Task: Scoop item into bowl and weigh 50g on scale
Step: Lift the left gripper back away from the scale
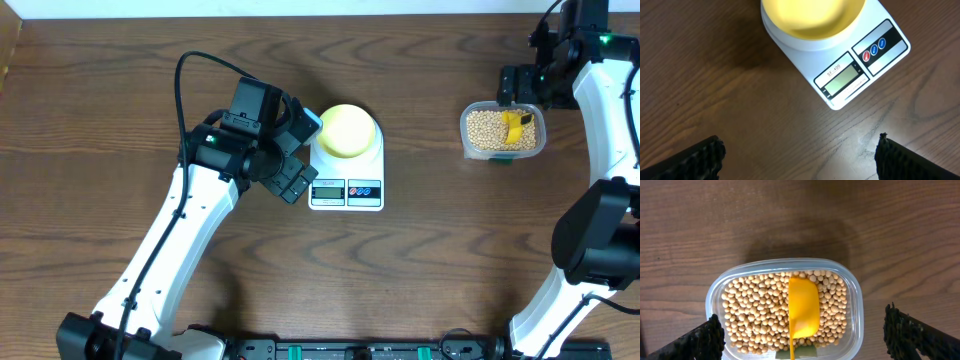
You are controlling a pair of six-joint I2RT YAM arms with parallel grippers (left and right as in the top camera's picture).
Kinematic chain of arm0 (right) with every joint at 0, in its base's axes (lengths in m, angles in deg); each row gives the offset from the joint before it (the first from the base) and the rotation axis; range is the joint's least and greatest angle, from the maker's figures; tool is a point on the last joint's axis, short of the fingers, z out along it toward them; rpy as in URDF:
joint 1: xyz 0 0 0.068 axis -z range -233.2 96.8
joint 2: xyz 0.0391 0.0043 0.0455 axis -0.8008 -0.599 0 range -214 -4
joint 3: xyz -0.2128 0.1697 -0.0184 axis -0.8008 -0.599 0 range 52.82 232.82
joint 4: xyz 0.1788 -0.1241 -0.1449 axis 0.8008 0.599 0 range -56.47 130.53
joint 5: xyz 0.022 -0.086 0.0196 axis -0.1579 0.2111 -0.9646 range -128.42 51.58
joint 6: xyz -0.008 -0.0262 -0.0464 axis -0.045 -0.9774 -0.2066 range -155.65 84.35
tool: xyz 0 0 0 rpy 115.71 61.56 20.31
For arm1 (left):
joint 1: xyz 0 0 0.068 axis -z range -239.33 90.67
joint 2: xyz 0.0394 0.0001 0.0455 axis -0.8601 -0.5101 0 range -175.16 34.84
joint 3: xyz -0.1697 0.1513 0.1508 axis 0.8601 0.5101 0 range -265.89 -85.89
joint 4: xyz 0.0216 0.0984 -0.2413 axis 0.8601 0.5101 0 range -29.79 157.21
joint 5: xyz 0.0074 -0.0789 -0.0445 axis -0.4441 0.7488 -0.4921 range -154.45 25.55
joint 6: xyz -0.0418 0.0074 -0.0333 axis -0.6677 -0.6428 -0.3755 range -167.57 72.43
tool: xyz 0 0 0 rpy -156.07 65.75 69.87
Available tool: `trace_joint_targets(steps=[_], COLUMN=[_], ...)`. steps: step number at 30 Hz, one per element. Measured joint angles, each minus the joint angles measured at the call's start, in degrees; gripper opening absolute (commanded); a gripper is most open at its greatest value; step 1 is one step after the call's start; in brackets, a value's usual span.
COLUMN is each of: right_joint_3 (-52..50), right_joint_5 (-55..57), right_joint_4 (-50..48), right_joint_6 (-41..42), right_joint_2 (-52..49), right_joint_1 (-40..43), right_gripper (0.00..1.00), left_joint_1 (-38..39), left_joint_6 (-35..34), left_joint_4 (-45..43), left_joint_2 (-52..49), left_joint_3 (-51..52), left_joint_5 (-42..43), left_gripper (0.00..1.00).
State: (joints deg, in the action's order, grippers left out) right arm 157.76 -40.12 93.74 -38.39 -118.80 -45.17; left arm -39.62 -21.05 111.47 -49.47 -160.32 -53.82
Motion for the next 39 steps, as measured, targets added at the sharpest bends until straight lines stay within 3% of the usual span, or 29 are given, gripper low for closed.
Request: trace_joint_targets(steps=[39], right_joint_3=[0.0], right_joint_5=[0.0], right_joint_4=[0.0], right_joint_6=[0.0], right_joint_2=[0.0], right_joint_1=[0.0], right_gripper=[0.99], left_joint_1=[0.0], left_joint_6=[-1.0], left_joint_4=[0.0], left_joint_2=[0.0], left_joint_3=[0.0], left_joint_5=[0.0], left_gripper=[0.98])
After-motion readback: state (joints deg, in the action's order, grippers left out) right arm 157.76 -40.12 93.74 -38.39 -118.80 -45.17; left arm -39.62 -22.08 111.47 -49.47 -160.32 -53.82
